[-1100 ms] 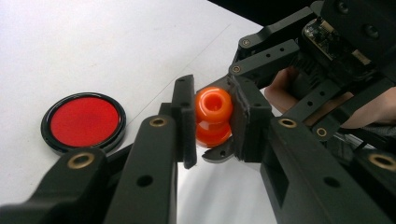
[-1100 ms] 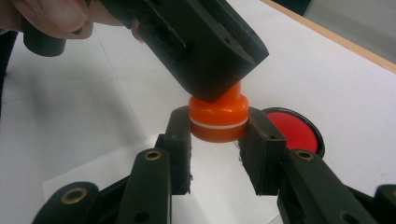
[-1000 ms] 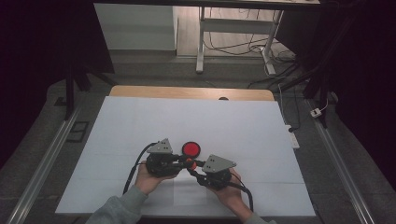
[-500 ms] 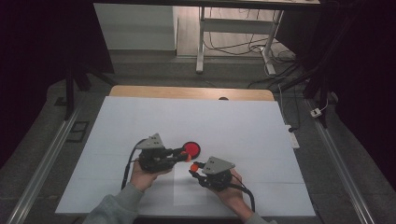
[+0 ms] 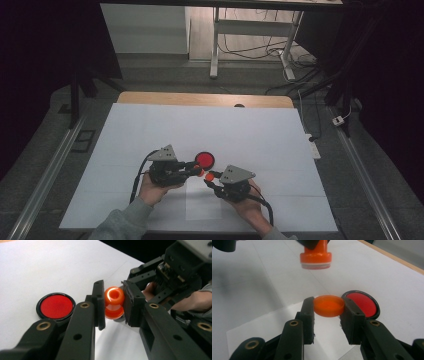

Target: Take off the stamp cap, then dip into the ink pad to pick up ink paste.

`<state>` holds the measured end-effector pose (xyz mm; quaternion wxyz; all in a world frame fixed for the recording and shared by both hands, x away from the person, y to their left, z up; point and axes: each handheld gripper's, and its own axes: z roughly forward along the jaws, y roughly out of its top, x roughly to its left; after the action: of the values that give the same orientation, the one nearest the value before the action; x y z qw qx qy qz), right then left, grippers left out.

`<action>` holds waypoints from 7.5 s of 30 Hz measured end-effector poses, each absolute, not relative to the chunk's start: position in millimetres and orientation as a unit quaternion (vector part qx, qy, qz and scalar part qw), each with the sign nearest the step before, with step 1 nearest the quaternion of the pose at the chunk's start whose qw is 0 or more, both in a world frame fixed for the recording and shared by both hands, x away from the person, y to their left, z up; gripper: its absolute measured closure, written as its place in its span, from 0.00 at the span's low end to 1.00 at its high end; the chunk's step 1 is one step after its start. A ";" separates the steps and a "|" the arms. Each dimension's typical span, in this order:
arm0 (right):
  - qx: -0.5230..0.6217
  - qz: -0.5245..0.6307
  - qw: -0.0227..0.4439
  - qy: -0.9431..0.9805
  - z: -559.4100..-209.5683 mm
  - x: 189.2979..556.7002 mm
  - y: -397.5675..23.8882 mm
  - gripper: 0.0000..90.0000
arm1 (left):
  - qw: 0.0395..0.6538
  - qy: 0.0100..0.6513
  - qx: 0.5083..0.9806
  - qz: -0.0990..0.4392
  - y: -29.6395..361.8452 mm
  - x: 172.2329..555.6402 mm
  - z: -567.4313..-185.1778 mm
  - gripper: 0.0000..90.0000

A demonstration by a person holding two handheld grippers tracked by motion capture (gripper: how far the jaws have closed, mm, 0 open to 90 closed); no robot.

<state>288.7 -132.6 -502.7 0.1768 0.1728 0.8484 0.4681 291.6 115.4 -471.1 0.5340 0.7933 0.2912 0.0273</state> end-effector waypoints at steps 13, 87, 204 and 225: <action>0.181 0.470 0.186 0.844 -501.8 289.6 -141.1 0.71 | 0.530 0.298 0.794 0.031 117.4 292.4 -471.8 0.81; 0.271 0.465 0.216 0.814 -503.9 279.6 -244.9 0.71 | 0.505 0.305 0.801 0.100 125.6 301.1 -465.0 0.81; 0.271 0.457 0.217 0.819 -506.3 280.7 -244.7 0.71 | 0.416 0.307 0.846 0.126 74.6 371.8 -527.0 0.81; 0.274 0.459 0.219 0.816 -504.1 279.4 -246.8 0.71 | 0.425 0.304 0.843 0.128 76.5 370.6 -529.6 0.81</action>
<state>279.4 -246.8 -504.1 0.2193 0.2740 0.8161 0.4592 370.6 76.5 -529.6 0.4247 0.8432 0.3037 0.1282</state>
